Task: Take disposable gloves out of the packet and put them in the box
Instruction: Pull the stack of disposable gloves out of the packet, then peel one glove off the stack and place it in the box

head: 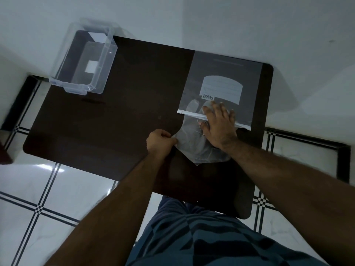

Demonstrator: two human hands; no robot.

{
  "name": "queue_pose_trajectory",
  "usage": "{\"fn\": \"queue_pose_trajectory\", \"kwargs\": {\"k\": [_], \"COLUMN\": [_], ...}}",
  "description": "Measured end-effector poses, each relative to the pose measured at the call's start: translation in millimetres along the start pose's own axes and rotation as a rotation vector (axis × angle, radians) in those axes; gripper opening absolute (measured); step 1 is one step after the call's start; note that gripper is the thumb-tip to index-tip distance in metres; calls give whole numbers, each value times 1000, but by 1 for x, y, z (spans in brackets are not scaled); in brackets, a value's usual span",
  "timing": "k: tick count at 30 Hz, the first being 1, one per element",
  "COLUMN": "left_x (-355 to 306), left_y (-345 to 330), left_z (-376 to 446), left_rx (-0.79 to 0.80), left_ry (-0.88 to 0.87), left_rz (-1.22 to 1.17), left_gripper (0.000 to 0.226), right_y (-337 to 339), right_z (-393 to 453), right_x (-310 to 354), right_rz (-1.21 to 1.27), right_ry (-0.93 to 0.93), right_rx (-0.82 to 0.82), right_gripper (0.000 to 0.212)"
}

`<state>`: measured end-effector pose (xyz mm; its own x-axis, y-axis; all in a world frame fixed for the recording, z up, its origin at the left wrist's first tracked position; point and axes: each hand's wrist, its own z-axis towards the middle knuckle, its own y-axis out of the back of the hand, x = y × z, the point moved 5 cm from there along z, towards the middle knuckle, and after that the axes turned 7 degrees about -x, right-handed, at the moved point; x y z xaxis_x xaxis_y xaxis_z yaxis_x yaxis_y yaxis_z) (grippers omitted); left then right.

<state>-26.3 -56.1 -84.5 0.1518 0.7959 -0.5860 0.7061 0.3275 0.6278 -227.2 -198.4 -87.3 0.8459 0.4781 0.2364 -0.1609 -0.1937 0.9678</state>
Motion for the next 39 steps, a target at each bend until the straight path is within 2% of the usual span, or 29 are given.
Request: {"fn": "queue_pose_trajectory", "kwargs": {"k": [5, 9, 15, 22, 26, 30, 35, 39], "left_x": [-4, 11, 63, 108, 125, 136, 152, 172], "left_y": [-12, -9, 8, 27, 38, 47, 71, 104], "left_z": [1, -10, -43, -69, -73, -69, -54, -35], "left_rx": [53, 75, 42, -32, -40, 45, 107, 105], "left_ry": [191, 266, 404, 482, 481, 447, 378, 268], "left_rz": [-182, -316, -462, -572, -637, -681, -604, -475], "left_gripper": [18, 15, 7, 17, 14, 13, 2, 7], "right_y": [0, -1, -1, -9, -15, -29, -44, -56], "right_z": [-1, -2, -8, -26, -52, -95, -139, -160], "right_x": [0, 5, 13, 42, 71, 112, 154, 185], "right_rz": [13, -20, -28, -50, -20, 51, 133, 124], "right_ry": [-12, 68, 125, 198, 255, 315, 171, 105], "right_rx": [0, 48, 49, 90, 37, 12, -77, -100], "right_gripper": [70, 70, 68, 69, 64, 57, 46, 46]}}
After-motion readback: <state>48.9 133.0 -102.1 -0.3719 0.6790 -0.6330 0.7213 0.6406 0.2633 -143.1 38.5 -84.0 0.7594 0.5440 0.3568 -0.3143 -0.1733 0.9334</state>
